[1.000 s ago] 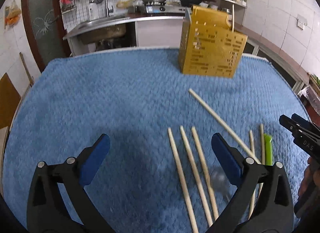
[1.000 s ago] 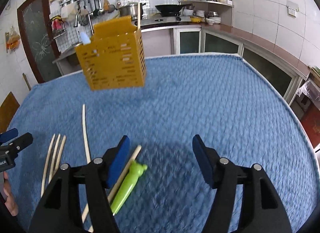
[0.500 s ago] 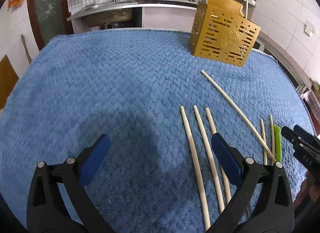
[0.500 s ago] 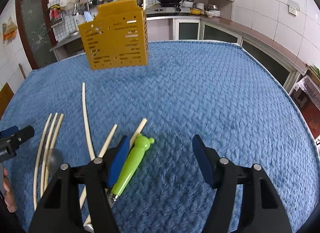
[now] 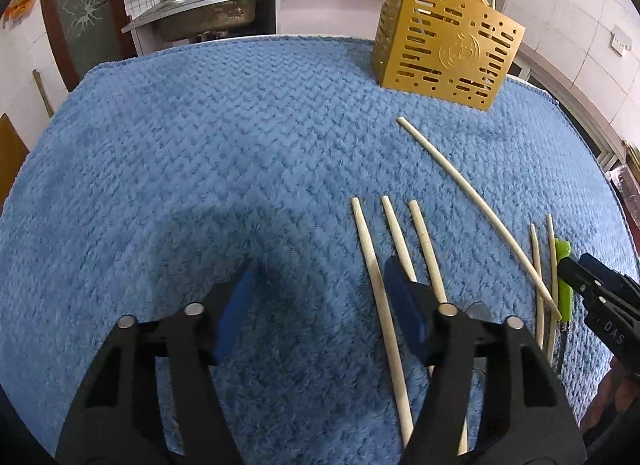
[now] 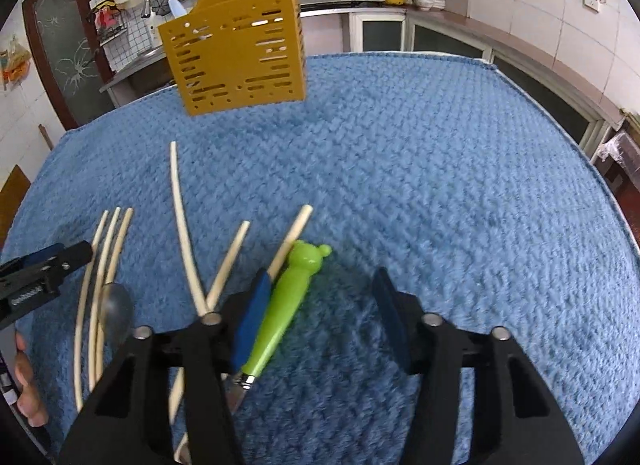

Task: Organize utensils
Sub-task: 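Close the right gripper on the green knife handle while the left gripper grasps a chopstick, then lift the knife with the right tool while the left tool carries the chopstick to the yellow holder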

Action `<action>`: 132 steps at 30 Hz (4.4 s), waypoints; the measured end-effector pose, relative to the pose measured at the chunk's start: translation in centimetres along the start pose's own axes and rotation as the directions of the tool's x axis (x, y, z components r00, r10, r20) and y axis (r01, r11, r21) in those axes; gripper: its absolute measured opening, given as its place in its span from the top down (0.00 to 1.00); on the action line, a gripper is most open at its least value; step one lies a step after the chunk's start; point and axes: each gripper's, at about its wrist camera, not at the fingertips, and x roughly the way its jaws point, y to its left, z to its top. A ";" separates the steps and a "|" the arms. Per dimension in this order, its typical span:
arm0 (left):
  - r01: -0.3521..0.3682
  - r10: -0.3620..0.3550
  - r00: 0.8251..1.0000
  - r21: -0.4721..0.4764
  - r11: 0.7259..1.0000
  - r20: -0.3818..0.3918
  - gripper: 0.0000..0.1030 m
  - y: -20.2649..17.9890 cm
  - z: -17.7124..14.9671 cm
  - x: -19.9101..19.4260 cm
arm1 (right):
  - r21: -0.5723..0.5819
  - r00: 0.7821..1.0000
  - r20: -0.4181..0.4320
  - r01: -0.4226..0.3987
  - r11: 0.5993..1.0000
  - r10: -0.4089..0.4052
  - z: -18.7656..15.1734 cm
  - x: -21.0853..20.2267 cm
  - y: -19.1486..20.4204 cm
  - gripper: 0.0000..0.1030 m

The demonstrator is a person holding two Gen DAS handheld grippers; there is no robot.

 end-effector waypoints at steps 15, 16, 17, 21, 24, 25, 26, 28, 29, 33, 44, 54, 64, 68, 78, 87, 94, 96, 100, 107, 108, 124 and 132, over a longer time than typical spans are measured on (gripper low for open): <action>-0.039 0.039 0.999 0.007 0.999 -0.021 0.52 -1.2 1.4 1.6 | 0.070 0.998 -0.064 -0.004 0.998 0.009 1.3 1.1 0.4 0.72; -0.042 0.042 0.999 0.008 0.999 -0.022 0.52 -1.3 1.5 1.7 | 0.082 0.998 -0.064 -0.005 0.997 0.010 1.3 1.1 0.3 0.72; -0.046 0.047 0.999 0.011 0.999 -0.023 0.52 -1.4 1.6 1.8 | 0.088 0.998 -0.064 -0.005 0.996 0.011 1.2 1.1 0.2 0.72; -0.063 0.064 0.998 0.033 0.997 -0.023 0.55 -1.7 1.7 2.0 | 0.083 0.996 -0.084 -0.010 0.997 0.017 0.8 1.2 0.2 0.71; -0.065 0.066 0.998 0.044 0.997 -0.021 0.60 -1.8 1.7 2.0 | 0.055 0.997 -0.080 0.019 0.998 -0.014 0.8 1.4 0.9 0.72; -0.062 0.063 0.998 0.046 0.997 -0.021 0.61 -1.8 1.7 2.0 | 0.052 0.997 -0.077 0.024 0.998 -0.020 0.9 1.5 1.0 0.72; -0.058 0.059 0.998 0.047 0.997 -0.020 0.66 -1.7 1.8 1.9 | 0.047 0.997 -0.073 0.029 0.998 -0.025 1.0 1.6 1.1 0.74; -0.051 0.052 0.999 0.049 0.998 -0.018 0.72 -1.6 1.8 1.8 | 0.033 0.997 -0.074 0.027 0.999 -0.024 1.2 1.8 1.1 0.75; -0.046 0.047 0.999 0.047 0.998 -0.018 0.74 -1.5 1.9 1.8 | 0.027 0.997 -0.075 0.026 0.999 -0.024 1.4 1.8 1.1 0.76; -0.049 0.050 0.999 0.051 0.997 -0.017 0.80 -1.5 1.9 1.8 | 0.020 0.997 -0.081 0.006 1.000 -0.005 2.1 2.1 0.7 0.78; -0.012 0.012 1.000 0.027 1.000 -0.005 1.00 -0.2 2.2 0.7 | 0.049 0.995 -0.079 -0.060 0.997 0.064 2.4 1.9 -0.7 0.79; 0.052 -0.051 0.998 0.027 0.998 -0.022 1.00 -0.3 2.1 0.0 | 0.047 0.994 -0.085 -0.069 0.996 0.073 2.5 1.8 -1.0 0.79; 0.061 -0.057 0.996 0.053 0.997 -0.075 1.00 -1.6 1.9 0.6 | 0.047 0.993 -0.086 -0.072 0.996 0.075 2.3 1.8 -0.9 0.79; 0.047 -0.043 0.996 0.049 0.998 -0.078 0.94 -1.4 2.0 1.0 | 0.044 0.993 -0.088 -0.073 0.996 0.076 2.3 1.9 -0.9 0.79; 0.014 -0.007 0.994 0.071 0.997 -0.108 0.83 -2.4 2.3 2.1 | 0.030 0.993 -0.094 -0.063 0.998 0.065 2.4 2.0 -0.7 0.79; 0.034 -0.031 0.998 0.045 0.998 -0.060 0.95 -1.5 2.7 0.4 | 0.026 0.995 -0.062 -0.078 0.997 0.079 2.7 0.9 -0.8 0.79; 0.076 -0.078 0.995 0.037 0.996 0.067 0.95 -1.5 3.6 -3.7 | 0.018 0.993 0.024 -0.117 0.993 0.117 3.7 -1.4 -1.0 0.82; 0.084 -0.088 0.992 0.037 0.996 0.096 0.96 -1.7 3.8 -4.6 | 0.004 0.990 0.063 -0.126 0.992 0.126 4.1 -2.4 -0.9 0.82; 0.110 -0.114 0.982 0.033 0.993 0.148 0.96 -1.9 4.2 -6.2 | -0.018 0.983 0.124 -0.135 0.991 0.136 4.7 -4.1 -0.8 0.82; 0.140 -0.151 0.960 0.062 0.988 0.235 0.96 -2.8 5.1 -7.8 | -0.032 0.966 0.211 -0.147 0.989 0.150 5.8 -6.3 -1.4 0.82; 0.134 -0.146 0.960 0.063 0.989 0.240 0.95 -2.9 5.3 -7.9 | -0.031 0.963 0.223 -0.148 0.989 0.151 6.0 -6.4 -1.5 0.82; 0.156 -0.168 0.932 0.062 0.986 0.322 0.96 -3.2 9.9 -9.7 | -0.076 0.917 0.371 -0.132 0.988 0.151 11.6 -9.4 -1.1 0.82; 0.137 -0.164 0.882 0.094 0.986 0.441 0.96 -4.7 15.4 -11.6 | -0.114 0.889 0.437 -0.095 0.989 0.136 17.5 -10.6 -0.5 0.82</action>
